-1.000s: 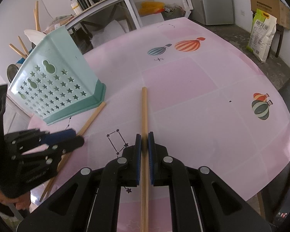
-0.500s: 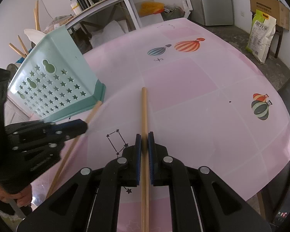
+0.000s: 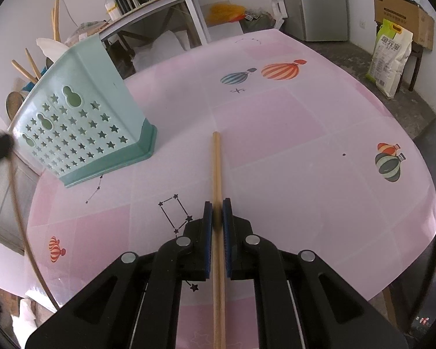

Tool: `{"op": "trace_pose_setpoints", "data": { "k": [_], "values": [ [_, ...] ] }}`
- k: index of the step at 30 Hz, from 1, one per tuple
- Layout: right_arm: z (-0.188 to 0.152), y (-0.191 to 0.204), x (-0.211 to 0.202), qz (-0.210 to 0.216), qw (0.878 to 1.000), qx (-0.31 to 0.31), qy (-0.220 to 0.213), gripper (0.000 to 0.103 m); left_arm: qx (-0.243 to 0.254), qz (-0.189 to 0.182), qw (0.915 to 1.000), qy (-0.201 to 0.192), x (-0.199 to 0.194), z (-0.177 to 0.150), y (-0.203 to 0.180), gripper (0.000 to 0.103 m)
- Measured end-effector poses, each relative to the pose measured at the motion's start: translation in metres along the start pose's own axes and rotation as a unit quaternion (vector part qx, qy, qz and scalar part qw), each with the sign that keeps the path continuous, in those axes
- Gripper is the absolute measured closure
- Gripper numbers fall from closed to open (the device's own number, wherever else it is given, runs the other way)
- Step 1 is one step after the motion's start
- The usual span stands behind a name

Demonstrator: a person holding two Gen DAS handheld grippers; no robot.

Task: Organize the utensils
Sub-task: 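Lift the chopstick with the left tool and drop it into the green holder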

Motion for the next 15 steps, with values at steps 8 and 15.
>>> {"op": "trace_pose_setpoints", "data": {
  "k": [8,15],
  "values": [
    [0.000,0.000,0.000,-0.003,1.000,-0.001,0.000,0.096,-0.032,0.008,0.9954,-0.090,-0.059,0.042,0.025,0.098],
    [0.000,0.001,0.000,-0.002,1.000,-0.001,0.000,0.096,-0.076,0.011,0.9818,-0.174,-0.108,0.085,0.059,0.098]
  ]
}}
Point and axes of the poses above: each gripper's, at about its wrist camera, not at the fingertips, and x roughly the way its jaws point, y to its left, z to its top, the point moved 7 cm from there along x, roughly the way its jaws point, and after that the axes turned 8 degrees about z, right-handed, at the moved point
